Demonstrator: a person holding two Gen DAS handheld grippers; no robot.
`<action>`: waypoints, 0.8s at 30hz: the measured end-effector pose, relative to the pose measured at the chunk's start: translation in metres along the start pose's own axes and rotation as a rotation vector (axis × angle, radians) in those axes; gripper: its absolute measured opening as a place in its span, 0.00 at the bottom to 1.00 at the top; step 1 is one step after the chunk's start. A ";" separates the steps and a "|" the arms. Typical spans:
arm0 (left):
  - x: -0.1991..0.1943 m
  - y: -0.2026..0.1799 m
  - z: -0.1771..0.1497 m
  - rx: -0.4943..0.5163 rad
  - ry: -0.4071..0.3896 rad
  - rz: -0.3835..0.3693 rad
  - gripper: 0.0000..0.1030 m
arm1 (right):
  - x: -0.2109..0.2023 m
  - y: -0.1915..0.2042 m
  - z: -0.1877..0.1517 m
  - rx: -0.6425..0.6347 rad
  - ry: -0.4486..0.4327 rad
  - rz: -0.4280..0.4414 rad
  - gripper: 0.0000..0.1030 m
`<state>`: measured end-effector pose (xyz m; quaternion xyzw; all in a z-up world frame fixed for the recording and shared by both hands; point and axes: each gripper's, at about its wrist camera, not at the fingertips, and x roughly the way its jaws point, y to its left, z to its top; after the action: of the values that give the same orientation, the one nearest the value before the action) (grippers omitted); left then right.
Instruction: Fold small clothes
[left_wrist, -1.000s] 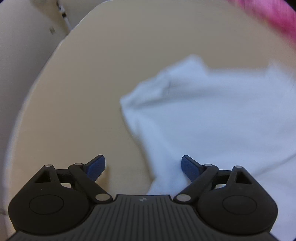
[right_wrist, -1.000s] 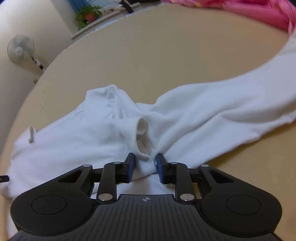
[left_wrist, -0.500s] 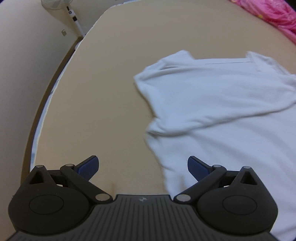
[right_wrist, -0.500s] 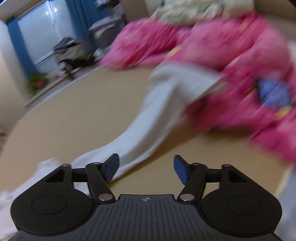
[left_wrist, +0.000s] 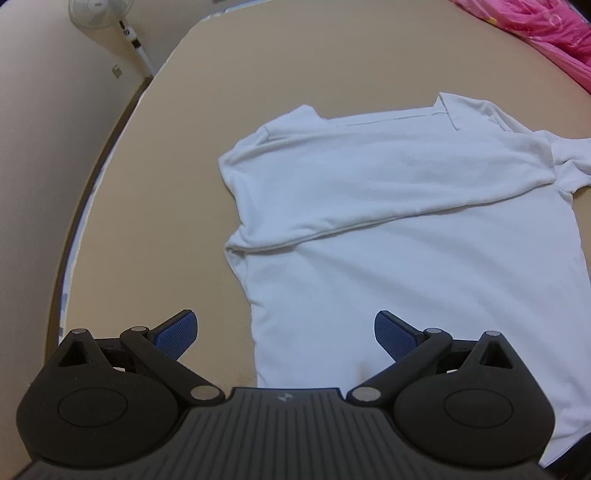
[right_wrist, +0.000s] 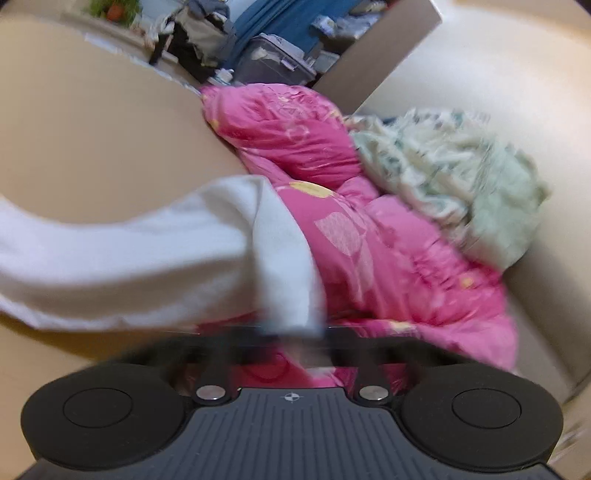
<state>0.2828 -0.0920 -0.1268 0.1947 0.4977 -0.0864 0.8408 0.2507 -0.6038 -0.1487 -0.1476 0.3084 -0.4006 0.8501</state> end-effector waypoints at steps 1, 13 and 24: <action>-0.001 0.000 0.002 -0.002 0.001 -0.002 0.99 | -0.012 -0.014 0.006 0.084 -0.003 0.055 0.07; -0.029 -0.006 -0.007 -0.014 0.002 -0.062 0.99 | -0.106 -0.146 0.099 0.677 0.077 0.478 0.07; -0.022 0.044 -0.031 -0.119 0.064 -0.060 0.99 | -0.050 -0.151 0.095 0.807 0.360 0.312 0.07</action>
<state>0.2619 -0.0403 -0.1106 0.1321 0.5341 -0.0756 0.8316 0.1979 -0.6611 0.0198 0.3150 0.2890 -0.3750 0.8226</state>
